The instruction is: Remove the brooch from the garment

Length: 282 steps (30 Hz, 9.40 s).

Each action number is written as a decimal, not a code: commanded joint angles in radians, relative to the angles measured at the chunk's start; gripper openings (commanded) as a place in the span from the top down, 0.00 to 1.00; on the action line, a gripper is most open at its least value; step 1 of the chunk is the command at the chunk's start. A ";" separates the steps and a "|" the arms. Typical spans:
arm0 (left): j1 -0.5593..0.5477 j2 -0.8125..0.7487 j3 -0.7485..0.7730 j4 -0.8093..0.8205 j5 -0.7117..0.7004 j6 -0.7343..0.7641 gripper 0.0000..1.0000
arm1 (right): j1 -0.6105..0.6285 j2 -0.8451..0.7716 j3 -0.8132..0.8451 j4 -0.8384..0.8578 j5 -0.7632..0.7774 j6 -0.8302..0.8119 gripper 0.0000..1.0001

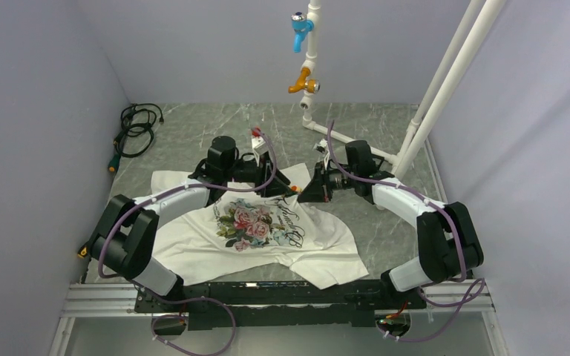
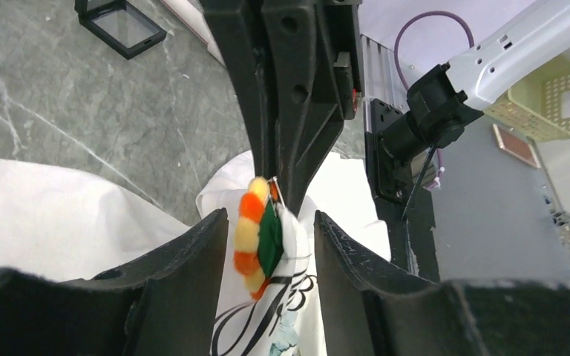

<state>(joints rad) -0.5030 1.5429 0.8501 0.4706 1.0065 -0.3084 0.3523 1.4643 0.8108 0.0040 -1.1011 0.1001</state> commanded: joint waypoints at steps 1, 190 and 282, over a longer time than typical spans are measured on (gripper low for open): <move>-0.050 -0.039 0.060 -0.171 -0.092 0.171 0.49 | 0.022 -0.049 0.053 -0.033 0.001 -0.031 1.00; 0.159 -0.167 0.134 -0.627 -0.244 0.400 1.00 | 0.069 -0.102 0.018 -0.250 0.151 -0.470 0.80; 0.189 -0.134 0.012 0.350 0.129 -0.626 0.64 | 0.121 0.011 0.306 0.246 -0.059 0.419 1.00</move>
<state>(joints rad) -0.3328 1.4597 0.8658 0.8783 1.1408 -1.0088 0.4782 1.5043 1.1091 0.2268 -1.1324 0.5419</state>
